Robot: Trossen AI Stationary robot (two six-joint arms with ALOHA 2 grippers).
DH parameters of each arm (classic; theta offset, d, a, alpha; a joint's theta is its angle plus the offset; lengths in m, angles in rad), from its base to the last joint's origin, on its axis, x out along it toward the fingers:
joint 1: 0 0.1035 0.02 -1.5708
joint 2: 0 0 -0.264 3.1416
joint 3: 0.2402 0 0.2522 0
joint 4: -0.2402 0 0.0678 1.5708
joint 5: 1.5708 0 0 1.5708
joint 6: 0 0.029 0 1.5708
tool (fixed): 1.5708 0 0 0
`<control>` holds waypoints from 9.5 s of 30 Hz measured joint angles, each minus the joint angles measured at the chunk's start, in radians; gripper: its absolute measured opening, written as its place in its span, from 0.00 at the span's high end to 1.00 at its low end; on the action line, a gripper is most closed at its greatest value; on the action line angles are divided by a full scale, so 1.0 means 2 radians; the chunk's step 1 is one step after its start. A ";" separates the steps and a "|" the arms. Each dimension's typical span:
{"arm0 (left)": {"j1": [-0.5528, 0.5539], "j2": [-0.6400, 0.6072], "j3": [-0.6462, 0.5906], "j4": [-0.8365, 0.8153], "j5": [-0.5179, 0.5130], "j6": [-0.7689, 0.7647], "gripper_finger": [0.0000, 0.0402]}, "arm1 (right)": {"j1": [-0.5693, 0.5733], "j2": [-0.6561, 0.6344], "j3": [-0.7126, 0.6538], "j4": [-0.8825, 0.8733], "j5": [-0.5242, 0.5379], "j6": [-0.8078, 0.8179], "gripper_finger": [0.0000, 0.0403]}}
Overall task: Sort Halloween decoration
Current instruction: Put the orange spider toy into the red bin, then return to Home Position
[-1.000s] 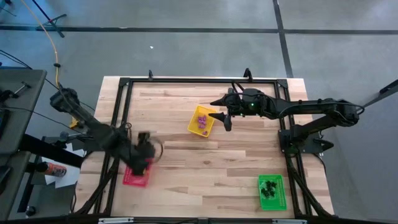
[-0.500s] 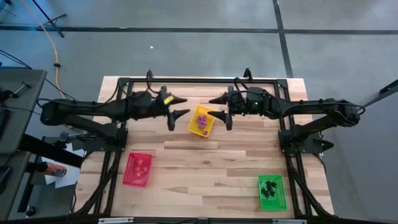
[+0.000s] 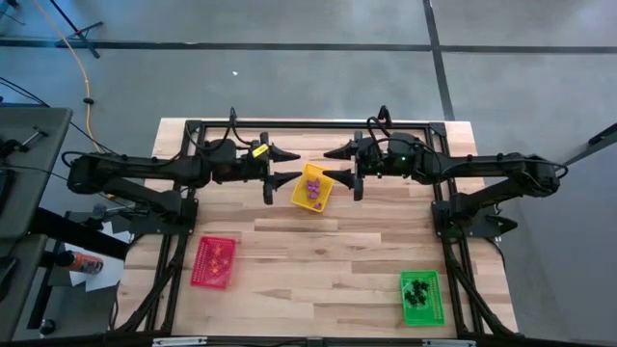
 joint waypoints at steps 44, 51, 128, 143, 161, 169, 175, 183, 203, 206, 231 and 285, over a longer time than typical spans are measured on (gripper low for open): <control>0.000 0.000 0.000 -0.013 -0.006 -0.066 0.47 | -0.341 0.036 -0.158 -0.457 0.159 0.367 0.38; 0.000 0.000 0.000 -0.013 -0.005 -0.066 0.47 | -0.341 0.086 -0.156 -0.443 0.161 0.384 0.43; -0.001 0.080 0.000 0.143 0.092 -0.102 0.47 | 0.033 -0.004 -0.010 0.094 0.013 -0.011 1.00; 0.000 0.164 0.053 0.220 0.128 -0.140 0.47 | 0.034 0.011 -0.010 0.117 -0.028 0.006 1.00; 0.017 0.166 0.061 0.214 0.171 -0.140 0.87 | 0.033 0.011 -0.010 0.117 -0.024 0.004 1.00; 0.027 0.166 0.061 0.212 0.179 -0.144 0.99 | 0.033 0.011 -0.010 0.117 -0.020 0.004 1.00; 0.027 0.166 0.061 0.204 0.178 -0.144 0.99 | 0.030 0.011 -0.010 0.114 -0.020 0.028 0.99; 0.028 0.166 0.061 0.189 0.167 -0.144 1.00 | 0.013 -0.003 -0.011 0.108 -0.003 0.083 0.70; 0.059 0.100 0.060 0.091 0.164 -0.085 1.00 | -0.021 -0.180 -0.011 -0.108 0.017 0.060 0.21; 0.060 0.087 0.060 0.073 0.155 -0.070 1.00 | -0.021 -0.183 -0.011 -0.111 0.017 0.061 0.21; 0.026 -0.011 0.061 -0.279 0.174 -0.079 1.00 | -0.021 -0.178 -0.010 -0.159 0.041 0.060 0.21; -0.436 -0.047 -0.012 -0.605 -0.041 -0.377 0.47 | -0.021 -0.178 -0.010 -0.230 0.048 0.069 0.21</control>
